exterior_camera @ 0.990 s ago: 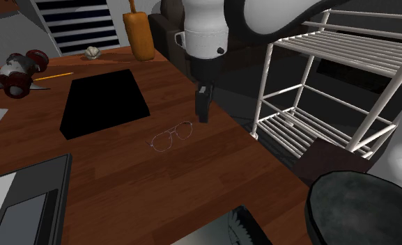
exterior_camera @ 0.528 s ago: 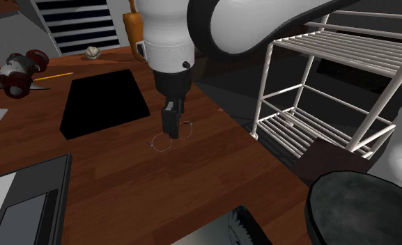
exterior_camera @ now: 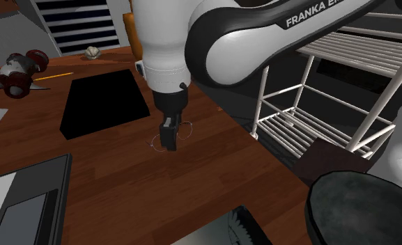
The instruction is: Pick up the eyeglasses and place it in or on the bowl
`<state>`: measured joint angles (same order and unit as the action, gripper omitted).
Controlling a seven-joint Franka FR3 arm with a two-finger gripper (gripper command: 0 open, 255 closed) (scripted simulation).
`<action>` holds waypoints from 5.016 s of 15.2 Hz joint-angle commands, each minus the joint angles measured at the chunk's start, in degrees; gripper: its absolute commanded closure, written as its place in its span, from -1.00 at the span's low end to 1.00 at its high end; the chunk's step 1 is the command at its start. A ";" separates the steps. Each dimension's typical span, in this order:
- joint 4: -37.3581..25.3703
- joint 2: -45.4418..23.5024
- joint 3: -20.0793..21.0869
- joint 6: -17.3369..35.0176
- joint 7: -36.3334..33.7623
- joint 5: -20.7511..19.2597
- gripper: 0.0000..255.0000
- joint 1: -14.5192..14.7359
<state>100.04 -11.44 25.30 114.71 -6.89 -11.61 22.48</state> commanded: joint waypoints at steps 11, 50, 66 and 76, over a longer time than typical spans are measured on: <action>0.30 -0.25 -0.04 0.53 -0.13 -0.16 1.00 0.03; -27.98 -2.77 0.83 -25.32 2.19 -0.50 1.00 2.35; 5.45 29.34 3.47 -21.11 -3.47 13.84 1.00 4.78; 14.26 43.54 6.25 -25.22 -9.85 21.10 1.00 10.68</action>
<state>113.31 30.44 31.37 90.08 -16.07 8.66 32.42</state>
